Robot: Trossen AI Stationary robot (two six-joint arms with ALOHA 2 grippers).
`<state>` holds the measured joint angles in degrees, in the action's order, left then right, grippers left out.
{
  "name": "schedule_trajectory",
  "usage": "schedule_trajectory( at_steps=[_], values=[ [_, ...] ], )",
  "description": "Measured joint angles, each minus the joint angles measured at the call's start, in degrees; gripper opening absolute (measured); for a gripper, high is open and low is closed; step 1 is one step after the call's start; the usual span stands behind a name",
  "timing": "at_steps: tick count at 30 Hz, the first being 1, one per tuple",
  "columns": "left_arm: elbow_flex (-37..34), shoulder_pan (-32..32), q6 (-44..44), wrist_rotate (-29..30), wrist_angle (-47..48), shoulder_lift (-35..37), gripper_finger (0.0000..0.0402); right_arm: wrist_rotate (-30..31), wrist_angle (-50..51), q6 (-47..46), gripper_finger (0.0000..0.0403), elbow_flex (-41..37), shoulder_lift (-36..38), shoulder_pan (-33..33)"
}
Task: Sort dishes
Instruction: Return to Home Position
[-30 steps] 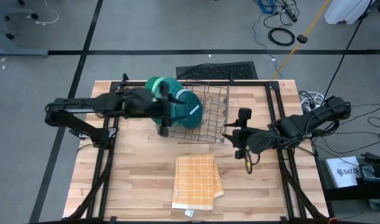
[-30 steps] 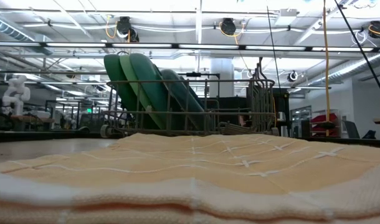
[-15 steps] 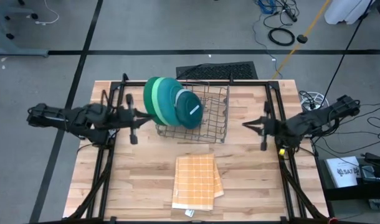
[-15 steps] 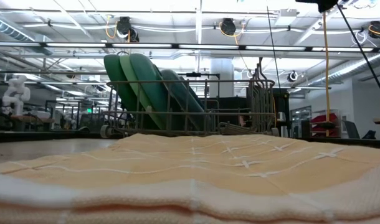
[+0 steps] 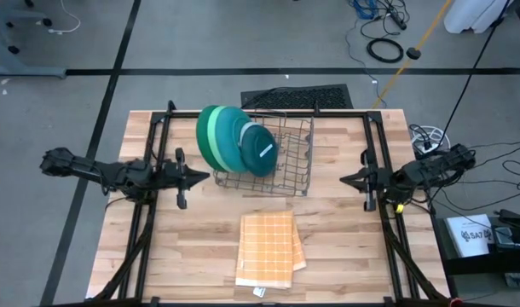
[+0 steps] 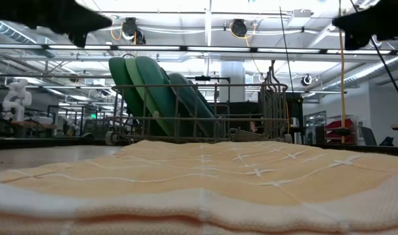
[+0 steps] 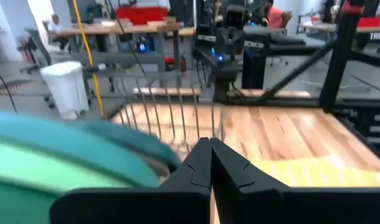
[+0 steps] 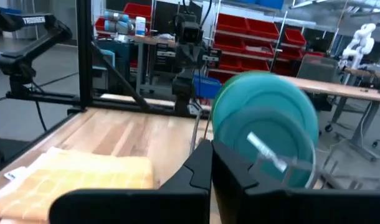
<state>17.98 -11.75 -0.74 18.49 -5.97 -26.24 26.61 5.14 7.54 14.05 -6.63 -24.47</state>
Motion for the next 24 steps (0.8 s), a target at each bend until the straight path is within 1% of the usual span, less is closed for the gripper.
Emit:
schedule_trajectory(
  at_steps=[2, 5, 7, 11, 13, 17, 19, 24],
  values=[
    [-2.1, 0.0, 0.5, 0.0, -0.5, 0.6, 0.0003, -0.1, -0.3, -1.1, 0.0000, -3.3, 3.0, 0.0],
    [-5.7, 0.0, 0.4, -0.2, -4.7, 2.1, 0.0002, -2.3, -0.6, -3.3, 0.0000, -7.0, 6.6, 0.0],
    [-7.9, 0.0, 0.2, -0.5, -7.3, 3.5, 0.0002, -3.6, -0.2, -4.9, 0.0000, -8.0, 6.4, 0.0],
    [-11.7, 0.0, 0.9, -2.2, -7.4, 6.6, 0.0002, -6.2, -0.5, -6.3, 0.0000, -8.9, 6.6, 0.0],
    [-13.2, 0.0, 2.1, -3.8, -7.1, 8.3, 0.0002, -6.1, -0.4, -5.4, 0.0000, -9.0, 6.6, 0.0],
    [-15.6, 0.0, 3.8, -7.3, -7.3, 12.4, 0.0001, -3.4, -0.3, -4.0, 0.0000, -9.0, 6.6, 0.0],
    [-16.7, 0.0, 4.4, -8.0, -7.0, 14.3, 0.0001, -3.2, -0.2, -4.6, 0.0000, -9.0, 6.6, 0.0],
    [-17.5, 0.0, 2.9, -8.0, -6.0, 18.9, 0.0001, -5.4, 2.4, -5.7, 0.0000, -9.0, 6.6, 0.0]
  ],
)
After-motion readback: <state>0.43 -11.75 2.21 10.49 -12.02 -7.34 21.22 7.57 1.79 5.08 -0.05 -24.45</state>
